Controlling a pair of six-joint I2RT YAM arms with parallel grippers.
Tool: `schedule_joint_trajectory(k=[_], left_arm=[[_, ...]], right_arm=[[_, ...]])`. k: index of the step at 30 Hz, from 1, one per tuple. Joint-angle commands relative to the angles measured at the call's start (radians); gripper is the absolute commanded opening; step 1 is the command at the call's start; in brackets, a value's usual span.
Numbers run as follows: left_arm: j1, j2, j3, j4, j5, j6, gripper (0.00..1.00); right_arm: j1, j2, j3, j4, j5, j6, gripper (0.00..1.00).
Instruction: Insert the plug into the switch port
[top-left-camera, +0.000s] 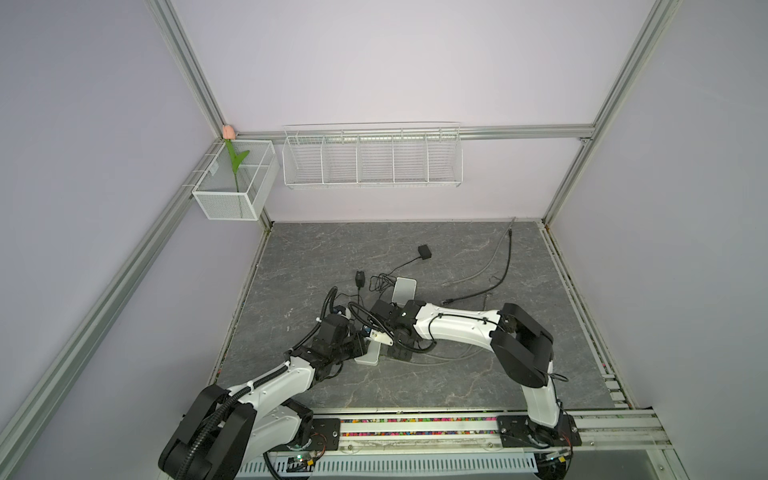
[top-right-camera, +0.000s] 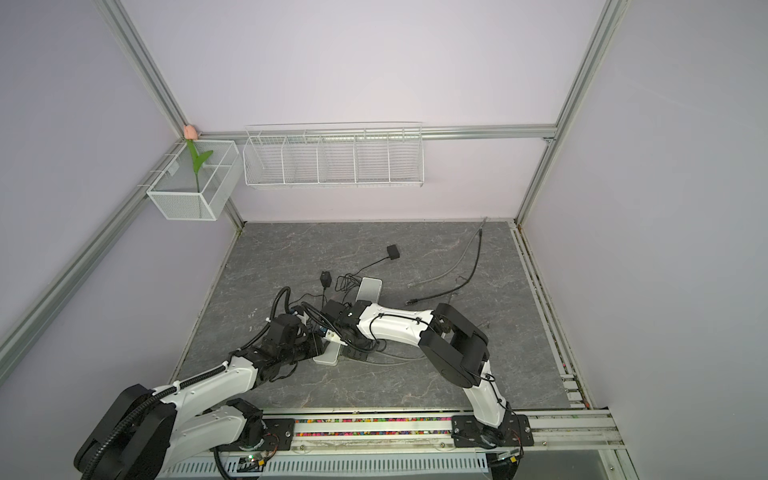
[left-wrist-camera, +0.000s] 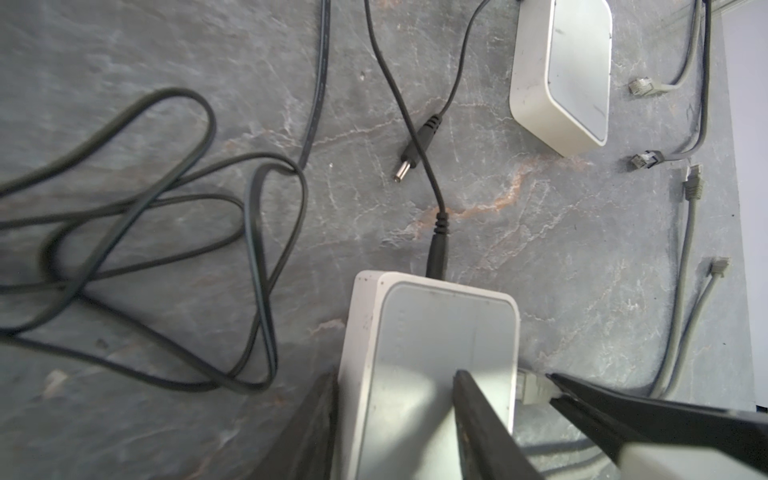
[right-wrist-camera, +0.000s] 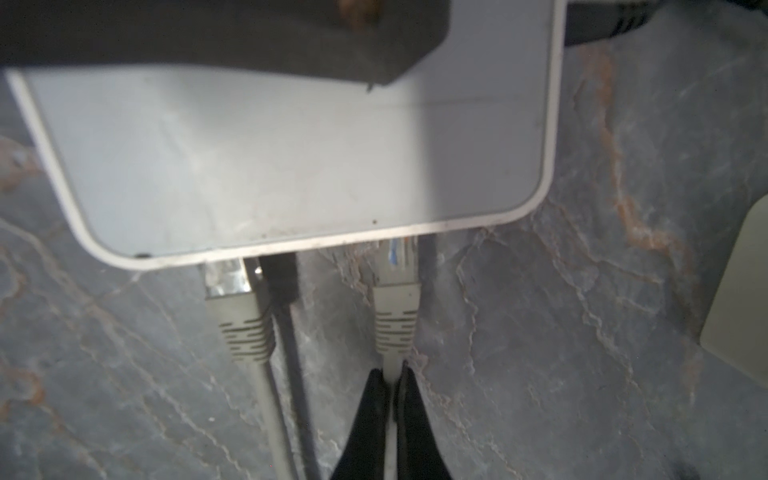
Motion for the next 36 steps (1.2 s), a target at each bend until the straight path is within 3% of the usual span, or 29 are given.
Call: schedule_joint_trajectory(k=[1, 18, 36], left_arm=[[-0.010, 0.019, 0.004, -0.046, 0.097, 0.028, 0.44], [-0.073, 0.064, 0.012, -0.006, 0.117, 0.035, 0.44], [-0.116, 0.116, 0.034, 0.006, 0.158, 0.073, 0.43]], right_arm=[[0.005, -0.010, 0.042, 0.143, -0.063, -0.058, 0.07], [-0.018, 0.061, 0.156, 0.195, -0.195, -0.050, 0.07], [-0.068, 0.080, 0.176, 0.287, -0.342, -0.162, 0.07]])
